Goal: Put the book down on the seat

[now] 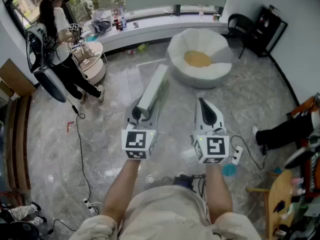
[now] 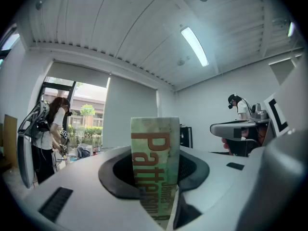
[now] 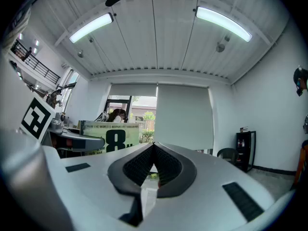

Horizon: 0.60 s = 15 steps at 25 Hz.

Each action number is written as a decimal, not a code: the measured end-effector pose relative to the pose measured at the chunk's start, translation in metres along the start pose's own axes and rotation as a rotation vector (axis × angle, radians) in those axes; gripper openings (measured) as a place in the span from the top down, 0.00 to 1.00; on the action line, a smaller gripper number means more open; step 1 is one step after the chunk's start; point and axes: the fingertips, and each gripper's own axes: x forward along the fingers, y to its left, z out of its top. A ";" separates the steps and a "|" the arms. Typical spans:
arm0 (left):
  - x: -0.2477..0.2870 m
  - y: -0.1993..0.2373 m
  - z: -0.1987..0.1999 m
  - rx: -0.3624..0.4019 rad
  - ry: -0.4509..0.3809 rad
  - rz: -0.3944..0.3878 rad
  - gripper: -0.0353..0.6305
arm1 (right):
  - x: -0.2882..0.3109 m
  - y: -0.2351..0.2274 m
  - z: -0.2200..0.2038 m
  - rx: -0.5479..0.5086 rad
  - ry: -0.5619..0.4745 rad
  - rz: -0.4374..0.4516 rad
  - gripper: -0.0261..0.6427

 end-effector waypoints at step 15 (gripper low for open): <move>0.020 -0.032 0.001 0.010 0.015 0.004 0.70 | -0.003 -0.034 -0.003 0.020 -0.005 0.000 0.96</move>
